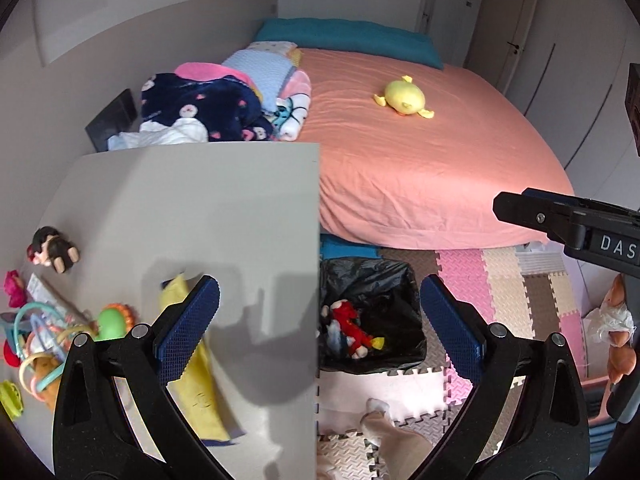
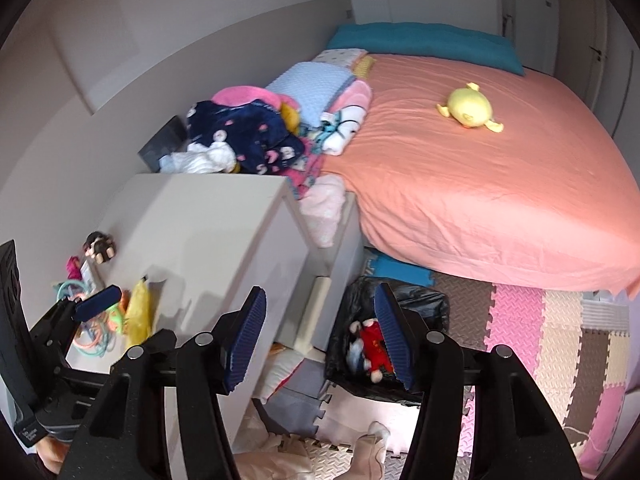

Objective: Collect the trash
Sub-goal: 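Grasp the ring teether with the right tool while the left tool grasps the yellow-green toy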

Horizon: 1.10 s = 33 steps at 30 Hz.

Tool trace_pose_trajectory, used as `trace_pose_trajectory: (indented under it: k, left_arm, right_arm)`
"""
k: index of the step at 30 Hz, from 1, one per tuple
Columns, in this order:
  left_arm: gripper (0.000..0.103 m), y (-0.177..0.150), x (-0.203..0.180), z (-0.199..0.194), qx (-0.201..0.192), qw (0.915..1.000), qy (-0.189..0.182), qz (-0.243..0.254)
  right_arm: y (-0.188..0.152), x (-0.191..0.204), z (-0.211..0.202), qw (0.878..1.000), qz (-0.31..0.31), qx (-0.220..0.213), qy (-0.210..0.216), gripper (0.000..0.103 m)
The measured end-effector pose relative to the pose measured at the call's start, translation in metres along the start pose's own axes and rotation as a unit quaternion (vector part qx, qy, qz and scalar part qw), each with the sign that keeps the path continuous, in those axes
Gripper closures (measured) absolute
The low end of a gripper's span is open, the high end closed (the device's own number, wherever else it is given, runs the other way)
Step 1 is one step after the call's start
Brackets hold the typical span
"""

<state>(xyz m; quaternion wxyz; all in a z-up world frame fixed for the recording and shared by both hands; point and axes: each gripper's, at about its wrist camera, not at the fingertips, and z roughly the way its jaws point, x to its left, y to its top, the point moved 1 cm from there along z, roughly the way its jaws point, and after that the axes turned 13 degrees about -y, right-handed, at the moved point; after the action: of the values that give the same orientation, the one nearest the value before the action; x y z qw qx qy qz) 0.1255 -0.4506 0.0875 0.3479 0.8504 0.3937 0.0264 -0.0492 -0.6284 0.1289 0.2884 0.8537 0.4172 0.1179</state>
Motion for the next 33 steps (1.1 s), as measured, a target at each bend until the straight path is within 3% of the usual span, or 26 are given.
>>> trace_pose_trajectory:
  k: [15, 25, 33]
  left_arm:
    - [0.006, -0.045, 0.075, -0.081, -0.048, 0.9962, 0.043, -0.058]
    - [0.006, -0.092, 0.145, -0.14, -0.075, 0.9864, 0.085, -0.12]
    - [0.006, -0.127, 0.194, -0.173, -0.085, 0.976, 0.116, -0.164]
  right_arm:
    - [-0.026, 0.114, -0.027, 0.996, -0.086, -0.003, 0.038, 0.042]
    - [-0.058, 0.199, -0.043, 0.984, -0.152, 0.005, 0.093, 0.042]
    - [-0.077, 0.264, -0.041, 0.971, -0.187, 0.033, 0.146, 0.059]
